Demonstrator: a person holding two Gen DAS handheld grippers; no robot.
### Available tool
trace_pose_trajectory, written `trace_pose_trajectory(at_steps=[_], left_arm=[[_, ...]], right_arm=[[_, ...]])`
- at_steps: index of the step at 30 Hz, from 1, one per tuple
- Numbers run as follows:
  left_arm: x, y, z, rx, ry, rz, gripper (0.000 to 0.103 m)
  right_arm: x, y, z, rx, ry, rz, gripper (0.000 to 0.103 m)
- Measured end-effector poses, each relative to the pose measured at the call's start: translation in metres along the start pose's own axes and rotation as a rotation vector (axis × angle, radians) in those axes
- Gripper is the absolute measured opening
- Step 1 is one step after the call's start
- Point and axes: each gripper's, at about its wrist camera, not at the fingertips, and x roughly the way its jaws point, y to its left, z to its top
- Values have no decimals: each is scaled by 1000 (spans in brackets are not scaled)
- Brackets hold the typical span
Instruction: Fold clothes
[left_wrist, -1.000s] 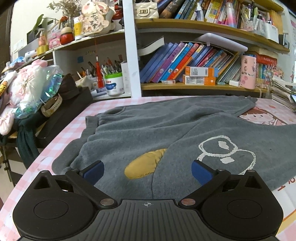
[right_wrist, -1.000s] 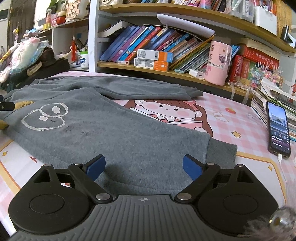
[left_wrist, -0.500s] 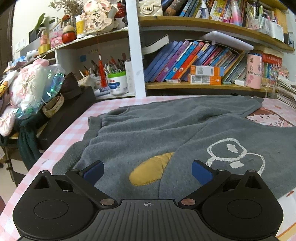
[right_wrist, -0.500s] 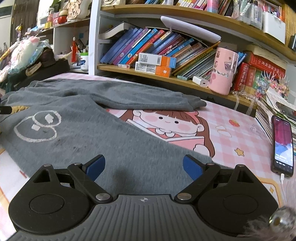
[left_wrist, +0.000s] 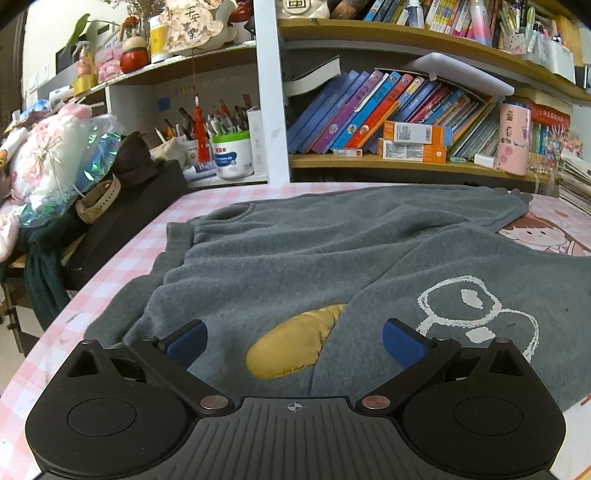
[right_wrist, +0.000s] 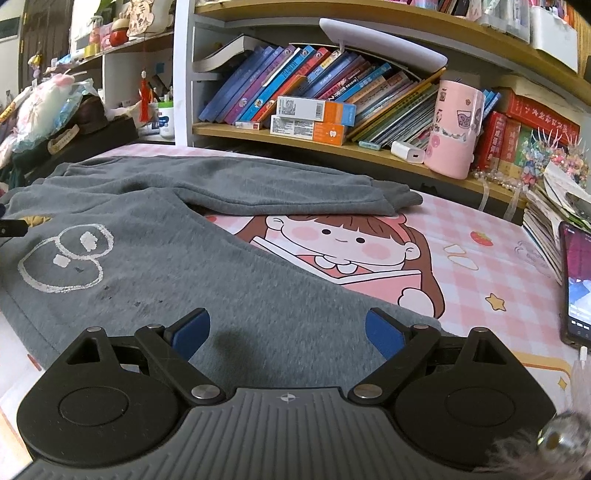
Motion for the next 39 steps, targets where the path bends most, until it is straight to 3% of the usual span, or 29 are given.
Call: trace_pose_trajectory(at_steps=[9, 16, 24, 31, 34, 36, 39], left_arm=[[16, 4, 19, 26, -16, -11, 103], [37, 26, 45, 22, -32, 11, 103], [73, 56, 80, 94, -24, 48, 103], [111, 63, 106, 205, -38, 31, 103], [128, 66, 117, 210, -42, 70, 95], [141, 69, 123, 213, -24, 77, 79], [160, 74, 128, 235, -9, 83, 78]], right_arm=[[13, -13, 21, 15, -2, 59, 91], [44, -44, 64, 9, -13, 92, 91], [93, -71, 119, -80, -27, 130, 91], [143, -95, 149, -134, -5, 172, 88], [168, -101, 160, -152, 15, 159, 79], [186, -104, 166, -164, 38, 139, 72], [209, -110, 174, -181, 61, 109, 70]])
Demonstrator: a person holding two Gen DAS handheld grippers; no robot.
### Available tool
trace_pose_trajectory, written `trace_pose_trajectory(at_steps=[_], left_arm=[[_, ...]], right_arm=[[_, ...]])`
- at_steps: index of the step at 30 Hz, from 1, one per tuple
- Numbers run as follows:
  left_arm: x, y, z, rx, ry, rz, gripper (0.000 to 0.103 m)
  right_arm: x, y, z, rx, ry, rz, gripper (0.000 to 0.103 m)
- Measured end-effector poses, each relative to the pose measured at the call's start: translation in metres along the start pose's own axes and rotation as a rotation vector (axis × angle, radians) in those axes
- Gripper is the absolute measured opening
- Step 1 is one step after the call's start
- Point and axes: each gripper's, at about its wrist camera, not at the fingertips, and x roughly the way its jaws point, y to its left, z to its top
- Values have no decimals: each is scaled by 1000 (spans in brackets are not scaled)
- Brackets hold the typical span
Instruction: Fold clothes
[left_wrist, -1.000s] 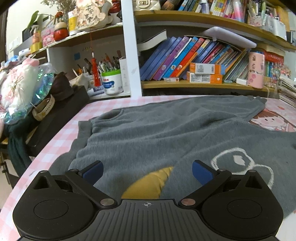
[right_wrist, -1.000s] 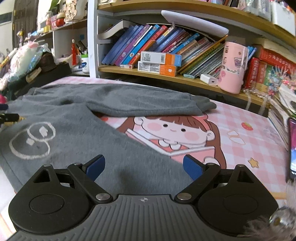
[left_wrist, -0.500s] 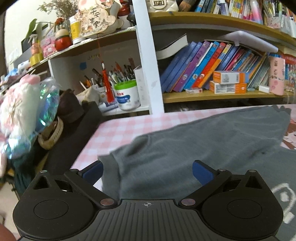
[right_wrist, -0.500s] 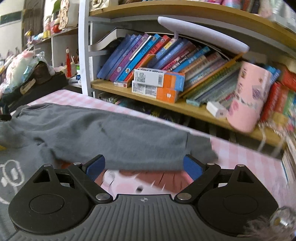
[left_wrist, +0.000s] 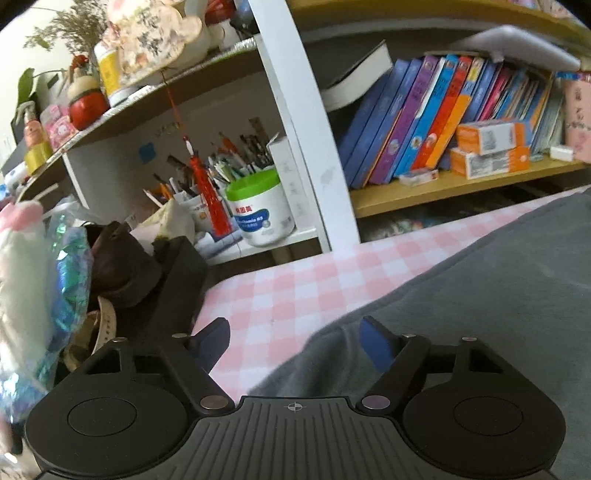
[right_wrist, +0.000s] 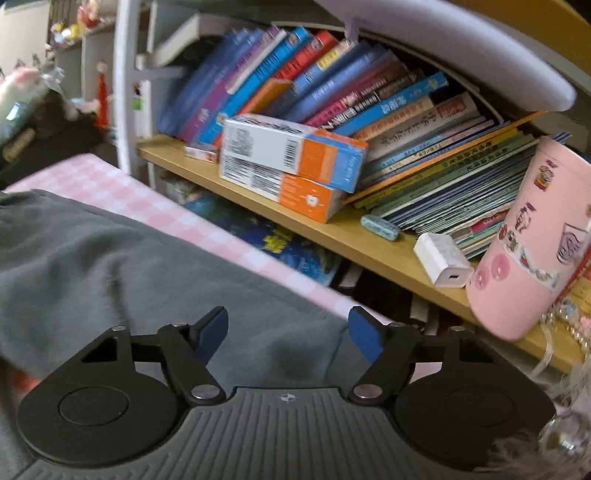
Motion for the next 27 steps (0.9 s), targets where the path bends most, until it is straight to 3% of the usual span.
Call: trace_pose_trajectory(at_steps=[8, 17, 24, 26, 27], left_arm=[[43, -2, 6, 51, 31, -122, 79], [77, -12, 9, 112, 98, -267, 79], [86, 5, 6, 25, 141, -360, 79], [88, 7, 5, -12, 152, -369, 77], [87, 8, 5, -28, 159, -378, 68]], right_arm=[[43, -28, 9, 18, 54, -11, 69], [58, -46, -4, 58, 79, 92, 65], [59, -57, -9, 84, 70, 161, 65], [58, -58, -10, 94, 67, 169, 61], [57, -58, -10, 99, 66, 173, 52]])
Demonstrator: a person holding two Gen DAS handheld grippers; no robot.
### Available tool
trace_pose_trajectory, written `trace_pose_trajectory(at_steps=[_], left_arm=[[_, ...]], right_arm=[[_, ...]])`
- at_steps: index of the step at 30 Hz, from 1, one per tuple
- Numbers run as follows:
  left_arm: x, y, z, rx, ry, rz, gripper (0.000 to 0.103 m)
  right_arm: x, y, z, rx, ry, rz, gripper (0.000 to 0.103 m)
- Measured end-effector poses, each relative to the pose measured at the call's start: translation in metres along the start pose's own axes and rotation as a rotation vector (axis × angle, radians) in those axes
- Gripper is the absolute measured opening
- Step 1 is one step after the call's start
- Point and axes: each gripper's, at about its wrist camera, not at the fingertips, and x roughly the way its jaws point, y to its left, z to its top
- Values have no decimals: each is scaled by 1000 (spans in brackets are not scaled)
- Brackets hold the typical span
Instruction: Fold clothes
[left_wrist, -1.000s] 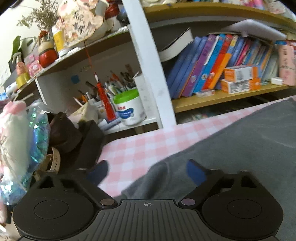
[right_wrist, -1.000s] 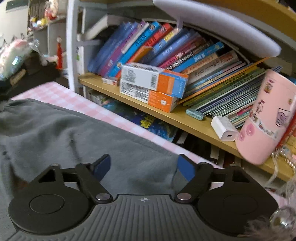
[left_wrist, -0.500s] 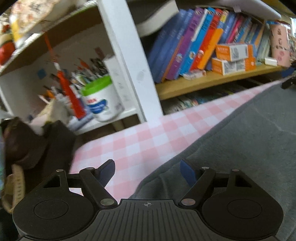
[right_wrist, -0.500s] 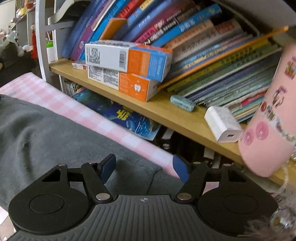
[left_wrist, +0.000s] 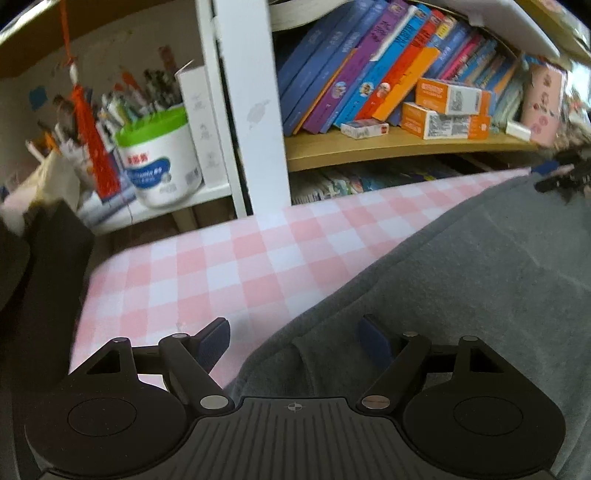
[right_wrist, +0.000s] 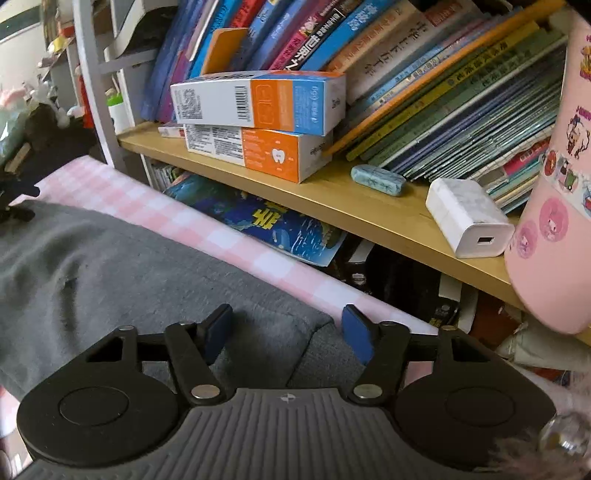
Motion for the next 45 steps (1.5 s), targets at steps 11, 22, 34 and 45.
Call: trace_pose_trajectory(at_steps=[11, 22, 34, 45], left_arm=[[-39, -31, -2, 56, -59, 61, 16], [-165, -72, -43, 76, -341, 152, 16], [-232, -120, -153, 50, -337, 165, 21], [-248, -119, -217, -193, -336, 212, 51]], right_arm=[[-45, 59, -15, -106, -100, -217, 17], [-184, 148, -95, -249, -358, -361, 16], [-272, 232, -211, -283, -257, -225, 19], [-285, 241, -260, -35, -125, -175, 46]])
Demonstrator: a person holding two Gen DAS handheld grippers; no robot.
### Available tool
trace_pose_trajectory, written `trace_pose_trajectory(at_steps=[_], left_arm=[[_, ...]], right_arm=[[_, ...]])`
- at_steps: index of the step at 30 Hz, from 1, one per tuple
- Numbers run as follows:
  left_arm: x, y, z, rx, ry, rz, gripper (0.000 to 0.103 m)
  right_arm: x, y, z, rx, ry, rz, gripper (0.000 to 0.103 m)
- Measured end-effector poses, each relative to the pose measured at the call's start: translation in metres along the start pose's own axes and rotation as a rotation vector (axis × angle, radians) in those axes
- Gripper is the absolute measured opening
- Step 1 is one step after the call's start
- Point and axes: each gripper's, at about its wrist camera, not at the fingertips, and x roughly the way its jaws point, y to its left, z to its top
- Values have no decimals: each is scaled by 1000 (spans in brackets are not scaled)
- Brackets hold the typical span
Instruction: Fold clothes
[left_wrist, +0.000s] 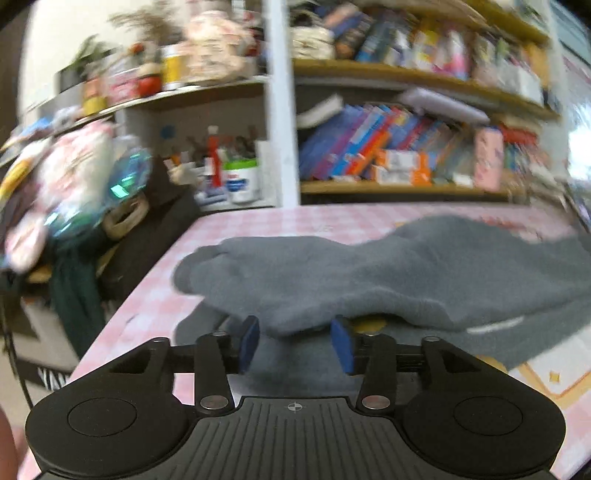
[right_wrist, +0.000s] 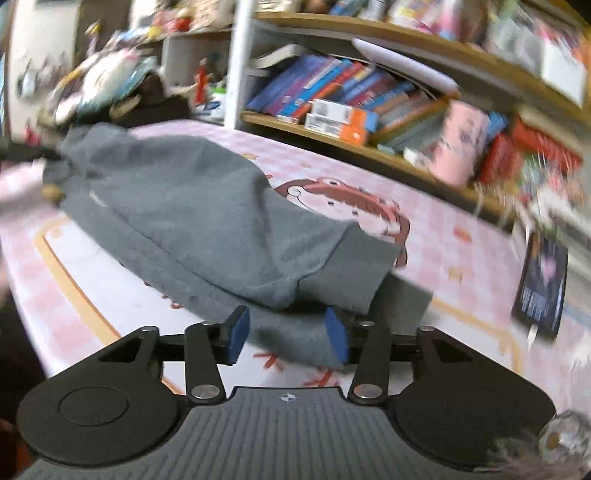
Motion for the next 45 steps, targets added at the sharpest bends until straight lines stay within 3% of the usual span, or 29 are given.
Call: trace_pose_trajectory(at_steps=[3, 6, 10, 13, 14, 18, 24, 27, 29, 32, 33, 35, 39, 45], left_arm=[[-17, 13, -1, -162, -65, 31, 68], [-31, 25, -3, -347, -133, 12, 85], [-38, 34, -8, -544, -167, -70, 85], [-35, 35, -11, -620, -150, -101, 85], [-34, 36, -12, -635, -144, -109, 85], [-31, 38, -17, -665, -125, -117, 84], [-28, 46, -20, -745, -122, -152, 84], [-21, 50, -19, -794, -107, -173, 84], [-14, 52, -20, -833, -91, -176, 84], [-9, 53, -22, -885, -80, -185, 84], [-8, 52, -23, -896, -77, -188, 84], [-4, 50, -23, -905, -68, -194, 84], [12, 47, -19, -922, -25, -177, 82], [26, 47, -11, -931, 9, -96, 78]], right_arm=[[-8, -11, -1, 192, -40, 51, 59], [-8, -29, 0, 456, -89, 140, 70], [11, -52, -5, 846, -69, 289, 70], [26, -60, -10, 1005, -47, 344, 66], [29, -61, -10, 1024, -43, 333, 65], [41, -63, -10, 1098, -7, 238, 40], [57, -71, 1, 1125, -15, 188, 35], [61, -73, 10, 1029, -4, 123, 10], [45, -71, 20, 943, -78, 105, 9], [1, -65, 34, 847, -285, 83, 9], [-9, -66, 33, 854, -316, 82, 9], [-15, -71, 23, 898, -285, 73, 9], [11, -78, -8, 956, -95, 63, 9], [28, -68, -26, 888, -66, 1, 9]])
